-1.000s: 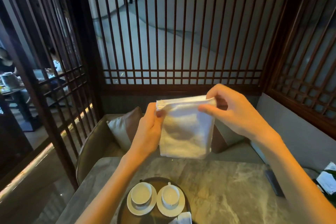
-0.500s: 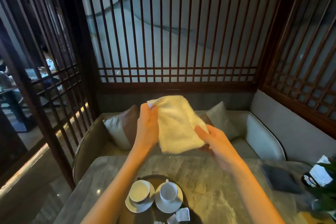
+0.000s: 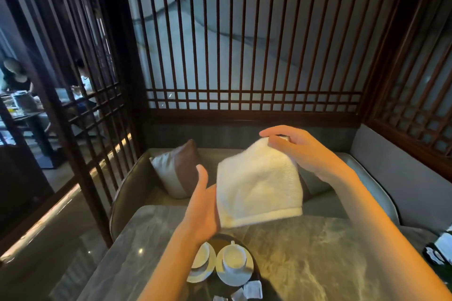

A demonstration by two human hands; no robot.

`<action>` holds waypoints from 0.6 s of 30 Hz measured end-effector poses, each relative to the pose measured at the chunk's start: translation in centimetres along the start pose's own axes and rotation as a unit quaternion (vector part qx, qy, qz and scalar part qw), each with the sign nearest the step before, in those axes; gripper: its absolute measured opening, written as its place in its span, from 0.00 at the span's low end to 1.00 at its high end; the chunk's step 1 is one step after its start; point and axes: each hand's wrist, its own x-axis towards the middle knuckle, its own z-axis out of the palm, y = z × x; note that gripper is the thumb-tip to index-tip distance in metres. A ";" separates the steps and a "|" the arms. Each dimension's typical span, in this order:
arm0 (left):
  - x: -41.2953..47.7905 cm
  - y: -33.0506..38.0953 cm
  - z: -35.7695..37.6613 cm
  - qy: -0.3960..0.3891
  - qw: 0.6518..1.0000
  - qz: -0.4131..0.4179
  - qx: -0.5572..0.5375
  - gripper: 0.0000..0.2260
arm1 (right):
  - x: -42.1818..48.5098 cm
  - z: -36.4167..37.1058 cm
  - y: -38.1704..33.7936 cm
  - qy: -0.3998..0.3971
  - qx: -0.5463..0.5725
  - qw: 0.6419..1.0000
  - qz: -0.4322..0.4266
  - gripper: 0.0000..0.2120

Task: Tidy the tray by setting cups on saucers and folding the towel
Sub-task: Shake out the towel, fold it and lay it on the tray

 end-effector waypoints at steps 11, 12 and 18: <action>2.4 0.3 3.1 0.287 0.783 0.314 0.453 0.18 | -3.8 5.0 5.4 -0.068 0.468 0.871 0.133 0.38; 2.6 0.2 2.9 0.294 0.768 0.324 0.468 0.19 | -4.2 5.9 5.8 -0.067 0.457 0.875 0.144 0.38; 2.7 -1.1 2.0 0.350 0.707 0.323 0.523 0.18 | -4.4 9.0 5.4 0.241 0.222 0.942 0.076 0.13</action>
